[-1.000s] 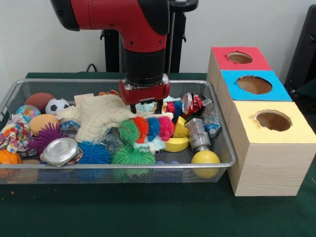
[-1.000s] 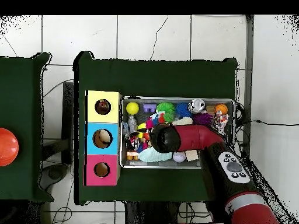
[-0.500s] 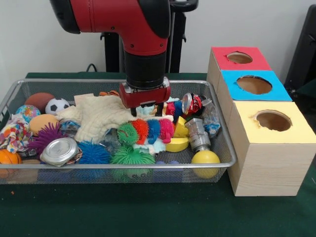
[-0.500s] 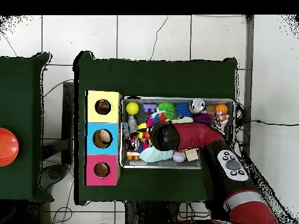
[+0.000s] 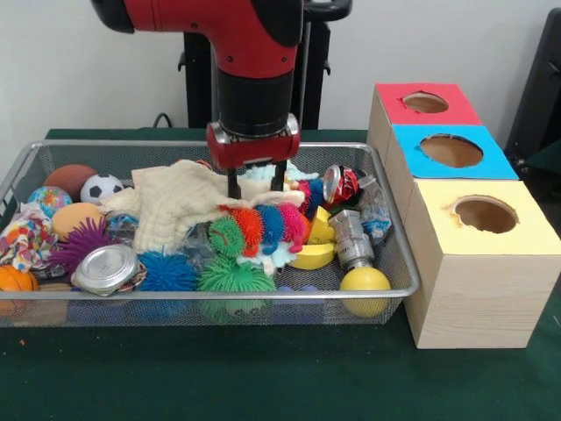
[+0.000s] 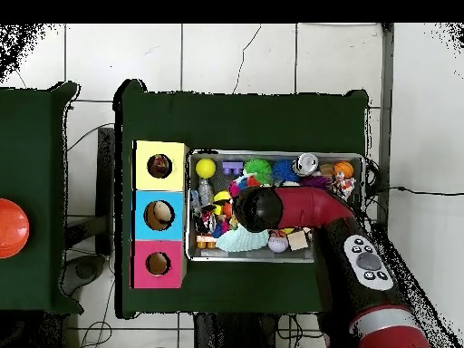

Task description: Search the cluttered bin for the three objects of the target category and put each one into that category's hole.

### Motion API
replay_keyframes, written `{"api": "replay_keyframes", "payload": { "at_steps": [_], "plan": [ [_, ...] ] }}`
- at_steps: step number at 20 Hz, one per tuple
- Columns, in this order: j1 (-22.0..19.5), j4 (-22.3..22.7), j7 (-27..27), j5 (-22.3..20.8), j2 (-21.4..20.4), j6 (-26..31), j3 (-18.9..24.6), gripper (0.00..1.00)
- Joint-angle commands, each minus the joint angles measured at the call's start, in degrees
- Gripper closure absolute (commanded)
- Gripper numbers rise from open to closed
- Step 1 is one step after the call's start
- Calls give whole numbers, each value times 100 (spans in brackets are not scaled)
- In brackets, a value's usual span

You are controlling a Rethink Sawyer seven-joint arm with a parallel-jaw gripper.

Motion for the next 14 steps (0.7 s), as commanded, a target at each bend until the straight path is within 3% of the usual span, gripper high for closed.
{"api": "replay_keyframes", "payload": {
  "at_steps": [1,8,14],
  "plan": [
    [-85,-362,-103,226,-923,1773,-244,0],
    [-443,-576,-670,76,-1216,2293,89,0],
    [-756,-855,-1047,-59,-989,2329,380,0]
  ]
}}
